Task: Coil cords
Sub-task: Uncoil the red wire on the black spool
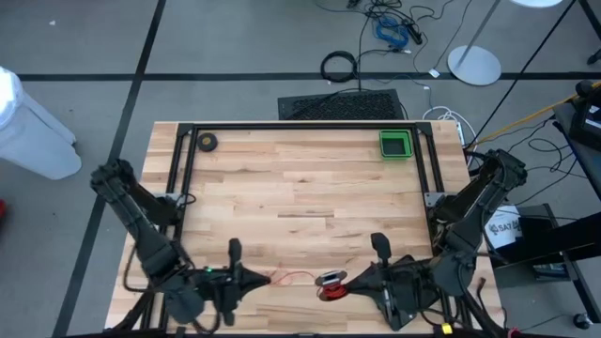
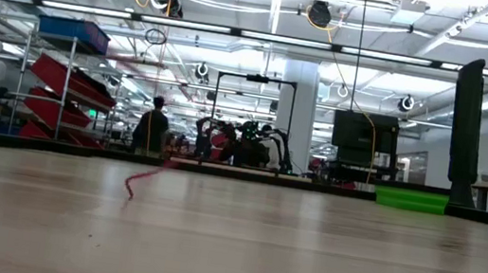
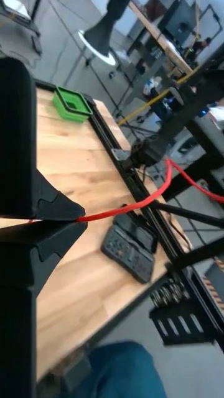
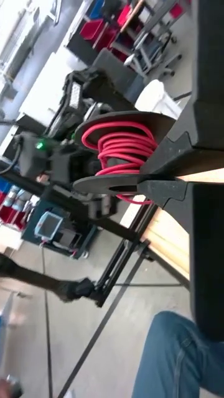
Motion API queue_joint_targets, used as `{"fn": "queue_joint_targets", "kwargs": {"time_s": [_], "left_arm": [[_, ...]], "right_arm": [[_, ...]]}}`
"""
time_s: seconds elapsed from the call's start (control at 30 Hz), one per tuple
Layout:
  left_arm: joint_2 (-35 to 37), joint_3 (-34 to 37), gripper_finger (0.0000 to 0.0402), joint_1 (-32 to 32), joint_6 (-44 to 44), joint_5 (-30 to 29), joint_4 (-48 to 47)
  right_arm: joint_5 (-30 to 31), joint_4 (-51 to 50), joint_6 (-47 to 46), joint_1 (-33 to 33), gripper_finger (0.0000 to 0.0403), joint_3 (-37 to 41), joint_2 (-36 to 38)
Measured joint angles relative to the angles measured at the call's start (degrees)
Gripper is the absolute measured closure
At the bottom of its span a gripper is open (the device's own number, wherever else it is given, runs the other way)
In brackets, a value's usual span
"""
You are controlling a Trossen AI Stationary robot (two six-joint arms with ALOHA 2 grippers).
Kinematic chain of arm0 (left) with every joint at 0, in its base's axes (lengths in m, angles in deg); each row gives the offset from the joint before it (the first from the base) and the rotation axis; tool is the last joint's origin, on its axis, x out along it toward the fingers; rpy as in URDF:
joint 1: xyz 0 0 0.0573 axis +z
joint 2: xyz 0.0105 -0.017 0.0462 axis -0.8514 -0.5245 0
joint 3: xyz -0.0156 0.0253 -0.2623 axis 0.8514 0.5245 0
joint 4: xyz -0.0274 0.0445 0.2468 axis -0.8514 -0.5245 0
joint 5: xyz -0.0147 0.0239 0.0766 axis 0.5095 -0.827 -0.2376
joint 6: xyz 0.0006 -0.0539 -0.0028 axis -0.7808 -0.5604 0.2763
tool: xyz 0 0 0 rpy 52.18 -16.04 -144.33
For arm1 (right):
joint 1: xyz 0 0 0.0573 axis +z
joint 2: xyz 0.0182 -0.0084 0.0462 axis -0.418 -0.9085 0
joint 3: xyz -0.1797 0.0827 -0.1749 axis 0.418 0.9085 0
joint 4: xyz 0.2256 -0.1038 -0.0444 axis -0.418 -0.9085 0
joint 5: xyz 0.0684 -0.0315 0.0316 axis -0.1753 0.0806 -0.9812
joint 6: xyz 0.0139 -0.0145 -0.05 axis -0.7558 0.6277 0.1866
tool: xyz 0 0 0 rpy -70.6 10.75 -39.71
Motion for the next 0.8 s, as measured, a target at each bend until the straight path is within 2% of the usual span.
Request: {"fn": "queue_joint_targets", "kwargs": {"time_s": [0.17,0.37,0.53,0.8], "left_arm": [[0.60,0.00,0.0400,-3.55,2.05,-2.34,1.81],[0.71,0.00,0.0400,-6.97,13.81,-2.37,14.94],[0.71,0.00,0.0400,-7.99,20.80,-2.29,23.67],[0.71,0.00,0.0400,-6.41,21.68,-3.67,24.25]], "right_arm": [[1.88,-1.27,-1.49,-0.59,0.0403,0.00,0.00],[1.62,-6.34,-7.58,-3.24,0.0403,0.00,-0.17],[-6.34,-7.25,-11.24,-6.21,0.0403,0.00,-1.35],[-19.22,-6.96,-14.56,-11.93,0.0403,0.00,-5.62]]}}
